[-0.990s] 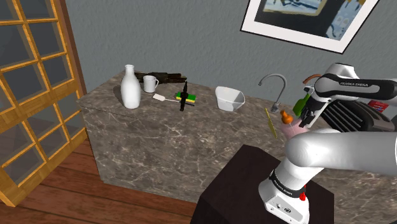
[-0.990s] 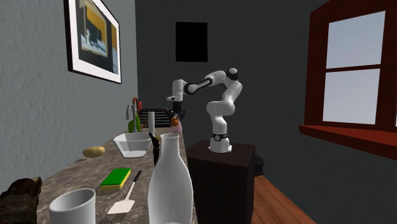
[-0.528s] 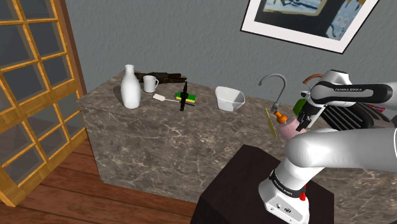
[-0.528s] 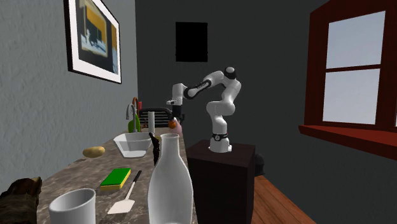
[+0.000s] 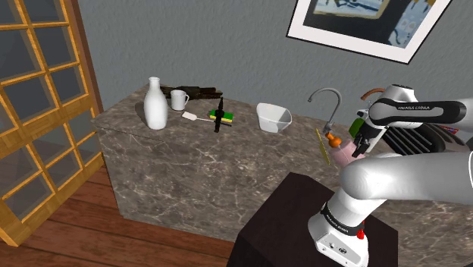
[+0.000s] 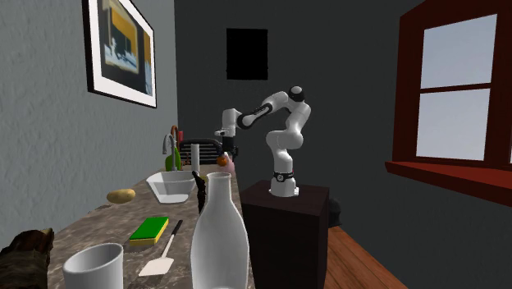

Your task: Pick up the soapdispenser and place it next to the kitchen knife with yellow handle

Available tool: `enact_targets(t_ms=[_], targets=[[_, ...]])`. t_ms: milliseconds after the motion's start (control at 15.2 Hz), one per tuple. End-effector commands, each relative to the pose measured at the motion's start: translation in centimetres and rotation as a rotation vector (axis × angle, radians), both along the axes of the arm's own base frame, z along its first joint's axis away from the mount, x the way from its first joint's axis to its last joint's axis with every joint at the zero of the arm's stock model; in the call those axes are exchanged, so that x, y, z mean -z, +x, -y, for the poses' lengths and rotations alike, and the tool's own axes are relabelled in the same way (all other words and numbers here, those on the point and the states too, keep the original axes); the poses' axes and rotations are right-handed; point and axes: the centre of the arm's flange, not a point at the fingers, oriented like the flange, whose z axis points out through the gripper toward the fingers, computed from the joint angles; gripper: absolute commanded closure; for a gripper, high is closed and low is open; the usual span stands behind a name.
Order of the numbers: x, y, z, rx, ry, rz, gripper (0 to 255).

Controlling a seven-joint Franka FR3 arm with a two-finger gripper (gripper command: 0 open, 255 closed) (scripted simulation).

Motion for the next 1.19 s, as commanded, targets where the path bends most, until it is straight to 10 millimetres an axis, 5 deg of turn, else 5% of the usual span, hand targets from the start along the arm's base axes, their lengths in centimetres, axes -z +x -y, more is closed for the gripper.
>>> enact_targets(t_ms=[0,330,594,1122], targets=[[0.5,0.0,-0.2,0.0,0.011,-0.006,0],[0.3,-0.1,-0.2,0.0,0.011,-0.006,0],[-4.7,-0.1,-0.4,0.0,0.011,-0.006,0],[-4.7,-0.1,-0.4,0.0,0.011,-0.006,0]])
